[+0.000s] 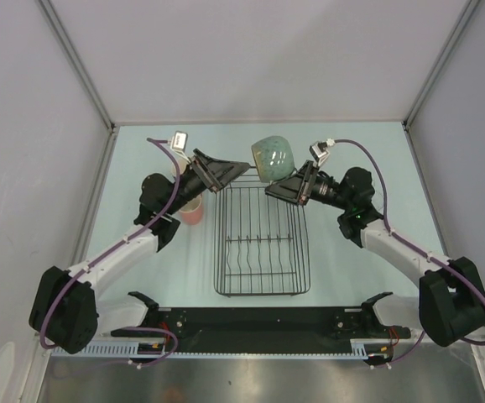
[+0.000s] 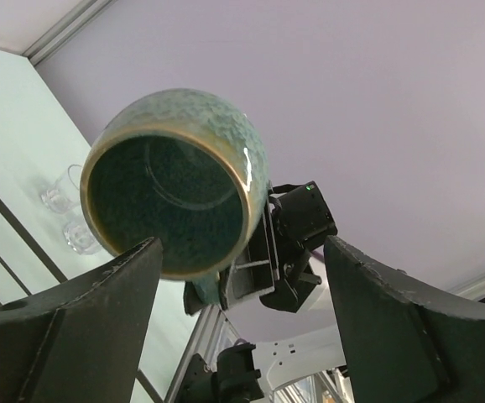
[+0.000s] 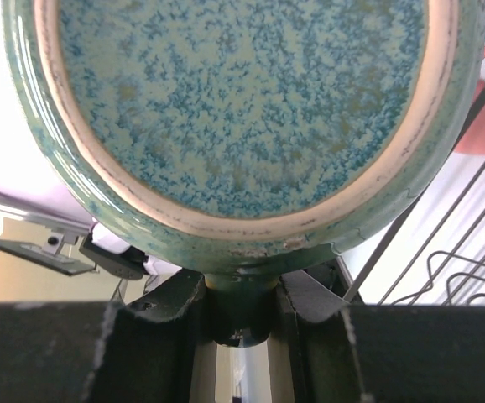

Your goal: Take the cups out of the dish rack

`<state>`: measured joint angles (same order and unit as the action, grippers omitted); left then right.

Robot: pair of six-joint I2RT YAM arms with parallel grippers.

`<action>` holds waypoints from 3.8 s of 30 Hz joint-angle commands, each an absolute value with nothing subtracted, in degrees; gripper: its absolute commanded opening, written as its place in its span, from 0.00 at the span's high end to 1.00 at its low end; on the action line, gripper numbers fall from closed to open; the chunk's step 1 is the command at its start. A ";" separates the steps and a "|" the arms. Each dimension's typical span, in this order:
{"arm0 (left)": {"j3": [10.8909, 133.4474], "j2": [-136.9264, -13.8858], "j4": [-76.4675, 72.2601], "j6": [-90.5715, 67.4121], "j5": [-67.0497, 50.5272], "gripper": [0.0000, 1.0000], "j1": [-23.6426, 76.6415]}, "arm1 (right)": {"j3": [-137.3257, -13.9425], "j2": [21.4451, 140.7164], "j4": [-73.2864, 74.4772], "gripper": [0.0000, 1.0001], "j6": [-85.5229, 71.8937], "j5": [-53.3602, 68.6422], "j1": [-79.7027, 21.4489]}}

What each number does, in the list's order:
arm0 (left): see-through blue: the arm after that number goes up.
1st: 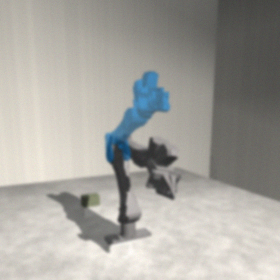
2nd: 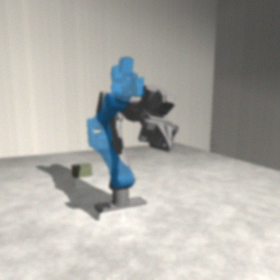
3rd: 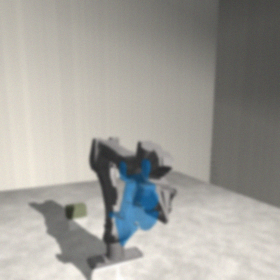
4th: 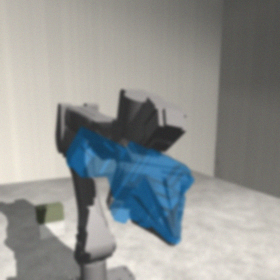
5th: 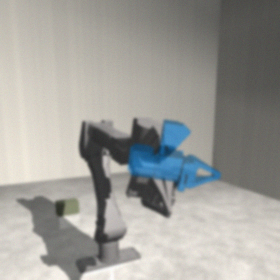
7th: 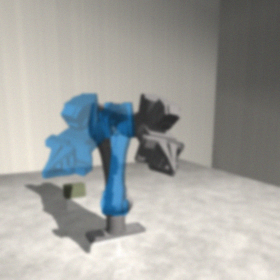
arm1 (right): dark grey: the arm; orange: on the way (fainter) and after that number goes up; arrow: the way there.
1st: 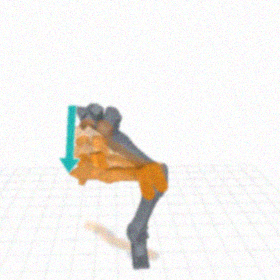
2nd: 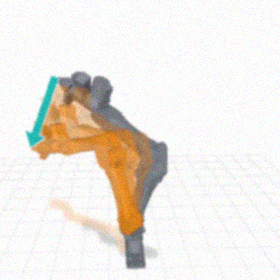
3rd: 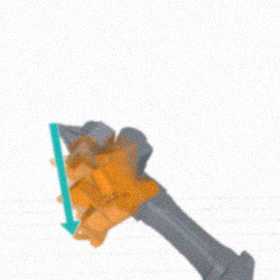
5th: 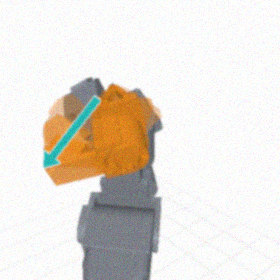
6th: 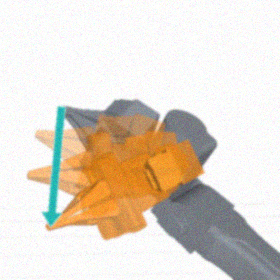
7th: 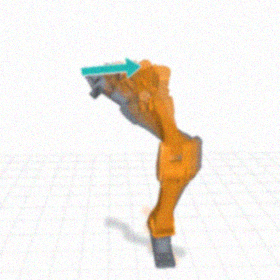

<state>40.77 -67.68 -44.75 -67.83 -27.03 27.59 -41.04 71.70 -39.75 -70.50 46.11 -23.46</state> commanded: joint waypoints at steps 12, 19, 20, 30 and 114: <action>46.67 -70.84 -47.55 -68.29 -30.32 0.24 27.60 | -46.84 75.76 -49.75 1.00 -66.27 45.00 -31.90; 47.02 -71.98 -48.34 -68.64 -30.94 0.58 27.60 | -46.93 76.99 -50.45 1.00 -65.92 45.00 -33.22; 46.93 -72.07 -48.34 -68.73 -31.02 0.61 27.68 | -46.93 77.25 -50.45 1.00 -65.92 45.00 -33.40; 47.81 -73.39 -48.87 -69.79 -32.60 1.00 27.60 | -47.20 77.70 -48.44 1.00 -64.78 46.40 -34.45; 76.29 -81.02 39.99 -27.68 3.52 1.00 2.82 | -60.03 71.99 11.51 0.02 -30.50 13.89 -27.07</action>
